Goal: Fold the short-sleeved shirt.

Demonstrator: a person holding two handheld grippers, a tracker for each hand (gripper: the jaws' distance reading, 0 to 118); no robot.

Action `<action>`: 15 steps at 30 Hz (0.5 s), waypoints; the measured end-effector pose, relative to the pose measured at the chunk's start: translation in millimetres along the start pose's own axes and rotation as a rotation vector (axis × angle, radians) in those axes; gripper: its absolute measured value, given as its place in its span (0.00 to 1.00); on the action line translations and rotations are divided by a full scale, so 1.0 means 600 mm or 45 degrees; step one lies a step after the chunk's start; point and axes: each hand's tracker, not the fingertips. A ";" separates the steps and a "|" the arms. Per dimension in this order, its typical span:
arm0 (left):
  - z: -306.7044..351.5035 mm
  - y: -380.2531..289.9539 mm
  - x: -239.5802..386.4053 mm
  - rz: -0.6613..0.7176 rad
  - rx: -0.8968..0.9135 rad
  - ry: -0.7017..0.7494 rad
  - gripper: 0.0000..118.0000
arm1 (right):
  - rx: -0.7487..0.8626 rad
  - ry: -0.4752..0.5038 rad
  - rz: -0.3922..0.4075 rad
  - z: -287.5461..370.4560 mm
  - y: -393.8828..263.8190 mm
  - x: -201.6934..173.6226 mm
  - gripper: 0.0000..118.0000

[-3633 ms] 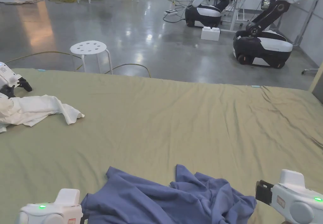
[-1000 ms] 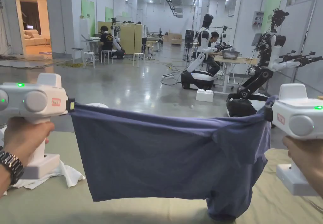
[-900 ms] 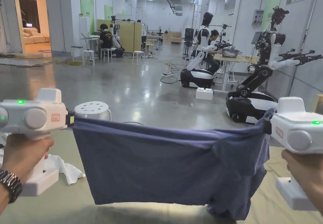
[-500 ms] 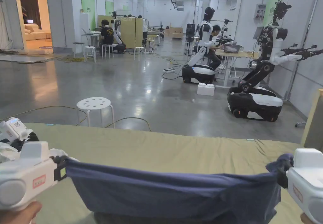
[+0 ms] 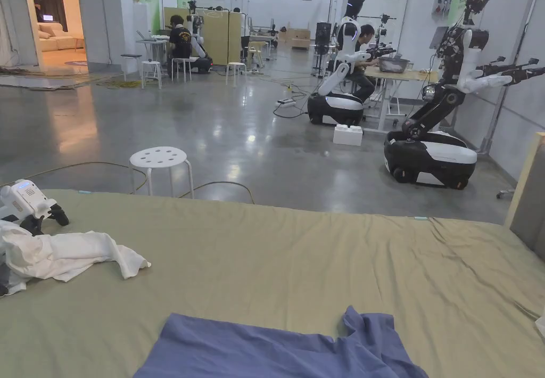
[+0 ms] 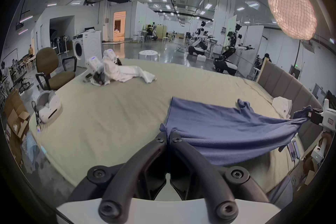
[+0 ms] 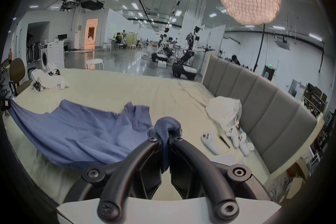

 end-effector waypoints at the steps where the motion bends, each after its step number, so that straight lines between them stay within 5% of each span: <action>1: 0.001 -0.014 0.003 -0.004 -0.029 0.000 0.00 | -0.040 0.003 -0.009 -0.004 -0.017 0.001 0.03; 15: -0.110 -0.166 0.015 -0.037 -0.442 0.070 0.00 | -0.402 0.039 -0.100 -0.077 -0.211 -0.019 0.09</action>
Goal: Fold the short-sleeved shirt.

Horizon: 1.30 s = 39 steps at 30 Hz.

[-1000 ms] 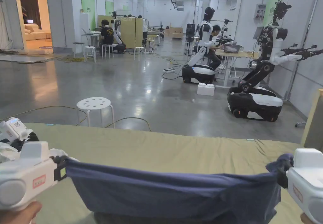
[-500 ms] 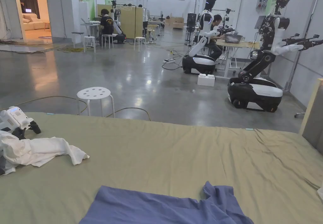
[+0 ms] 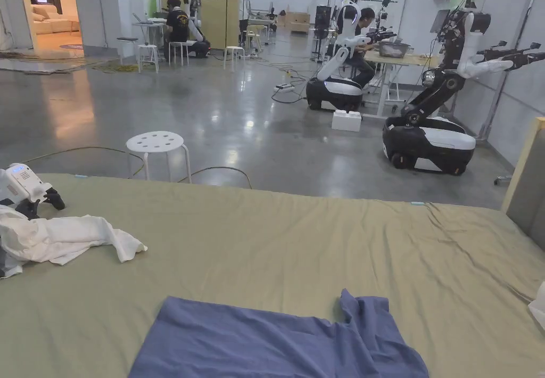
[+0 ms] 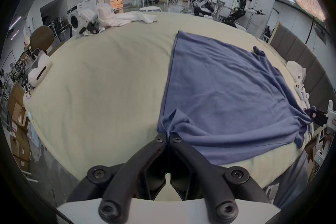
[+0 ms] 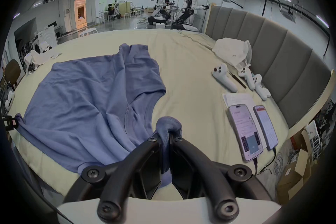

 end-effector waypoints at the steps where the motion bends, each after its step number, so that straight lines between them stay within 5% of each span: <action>1: 0.000 -0.001 0.001 -0.004 0.006 0.005 0.01 | 0.006 -0.009 0.001 -0.004 -0.004 -0.001 0.17; 3: 0.005 0.002 0.008 -0.022 0.066 0.020 0.24 | 0.044 -0.041 0.022 0.001 0.002 -0.010 0.52; 5: 0.014 0.020 0.016 -0.048 0.142 0.020 0.50 | 0.114 -0.046 0.027 0.008 0.020 -0.019 0.67; 17: 0.067 0.215 0.095 -0.089 0.752 -0.002 0.54 | 0.696 0.079 -0.056 0.052 0.219 -0.134 0.67; 20: 0.088 0.237 0.113 -0.088 0.930 0.038 0.46 | 0.848 0.086 -0.091 0.070 0.246 -0.158 0.58; 24: 0.102 0.243 0.132 -0.144 1.073 0.111 0.08 | 0.950 0.104 -0.103 0.081 0.268 -0.180 0.11; 25: 0.101 0.243 0.133 -0.145 1.080 0.104 0.03 | 0.958 0.105 -0.105 0.080 0.273 -0.185 0.07; 31: 0.058 0.260 0.124 -0.159 1.007 0.057 0.00 | 0.942 0.153 -0.085 0.059 0.296 -0.204 0.02; 39: -0.169 0.388 0.052 -0.099 0.424 -0.033 0.00 | 0.799 0.166 -0.038 -0.009 0.296 -0.195 0.02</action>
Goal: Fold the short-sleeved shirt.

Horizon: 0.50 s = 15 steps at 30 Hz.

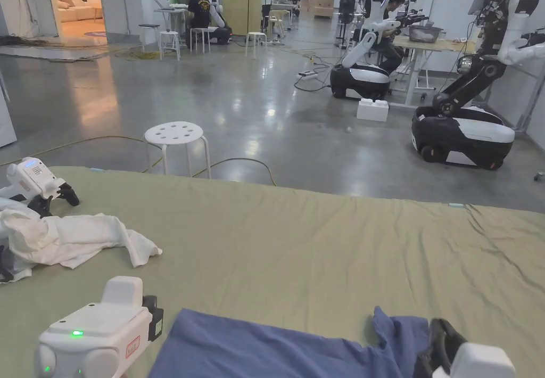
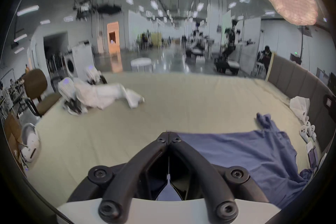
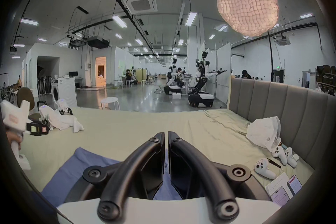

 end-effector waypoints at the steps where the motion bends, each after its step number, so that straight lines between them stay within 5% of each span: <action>1: -0.036 0.005 -0.010 0.010 -0.077 -0.023 0.00 | -0.023 -0.002 0.001 -0.005 -0.008 0.006 0.02; 7: -0.178 0.036 0.002 0.070 -0.396 -0.065 0.01 | -0.184 -0.047 0.044 -0.030 -0.066 0.043 0.02; 12: -0.257 0.042 0.017 0.120 -0.479 -0.050 0.61 | -0.306 -0.102 0.053 -0.039 -0.116 0.072 0.02; 15: -0.282 0.041 0.032 0.095 -0.508 -0.005 0.62 | -0.376 -0.140 0.039 -0.040 -0.143 0.089 0.02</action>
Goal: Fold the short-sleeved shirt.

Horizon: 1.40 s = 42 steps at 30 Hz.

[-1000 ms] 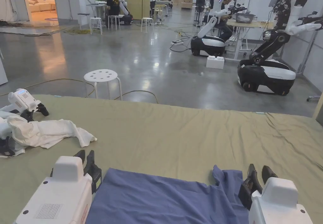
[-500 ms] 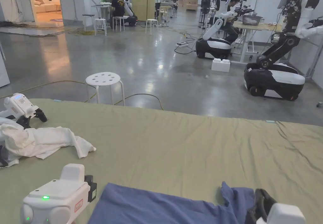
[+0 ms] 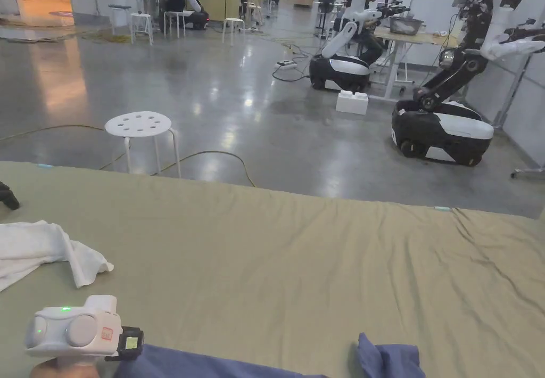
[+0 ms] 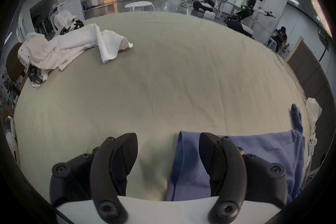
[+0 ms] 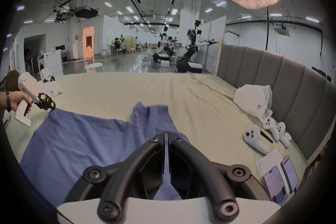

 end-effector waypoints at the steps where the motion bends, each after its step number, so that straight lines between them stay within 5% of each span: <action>1: -0.008 -0.002 0.007 -0.005 -0.015 0.007 0.62 | -0.018 -0.011 -0.009 -0.003 -0.006 0.005 0.02; 6: -0.018 -0.010 0.040 -0.095 -0.037 0.087 0.58 | -0.065 -0.035 -0.019 -0.016 -0.023 0.021 0.02; 8: -0.020 -0.006 0.048 -0.167 -0.035 0.112 0.40 | -0.086 -0.040 -0.033 -0.025 -0.024 0.026 0.02; 11: -0.009 -0.014 0.083 -0.279 -0.027 0.025 0.01 | -0.152 -0.039 -0.052 -0.060 -0.015 0.034 0.04; 13: -0.012 -0.013 0.084 -0.291 -0.055 -0.006 0.00 | -0.214 -0.041 -0.056 -0.098 -0.004 0.041 0.21; 15: 0.004 -0.016 0.092 -0.314 -0.049 0.003 0.00 | -0.299 -0.018 -0.076 -0.144 0.009 0.055 0.25; 18: 0.033 -0.024 0.082 -0.331 0.019 -0.025 0.00 | -0.402 0.031 -0.088 -0.220 0.027 0.075 0.53; 23: 0.102 -0.040 0.058 -0.290 0.150 -0.039 0.00 | -0.597 0.098 0.002 -0.330 0.036 0.091 0.54; 28: 0.151 -0.066 0.032 -0.226 0.226 -0.055 0.00 | -0.728 0.129 -0.150 -0.386 0.022 0.109 0.50; 29: 0.158 -0.071 0.030 -0.220 0.241 -0.052 0.00 | -0.729 0.129 -0.145 -0.386 0.027 0.111 0.43; 31: 0.169 -0.081 0.026 -0.225 0.265 -0.045 0.00 | -0.698 0.123 -0.121 -0.378 0.034 0.107 0.03; 35: 0.185 -0.095 0.023 -0.194 0.282 -0.037 0.00 | -0.666 0.115 0.051 -0.365 0.029 0.087 0.01; 39: 0.209 -0.109 0.022 -0.169 0.306 -0.049 0.00 | -0.611 0.140 -0.068 -0.329 0.034 0.093 0.01; 42: 0.226 -0.118 0.018 -0.163 0.317 -0.046 0.00 | -0.557 0.118 -0.015 -0.299 0.033 0.093 0.01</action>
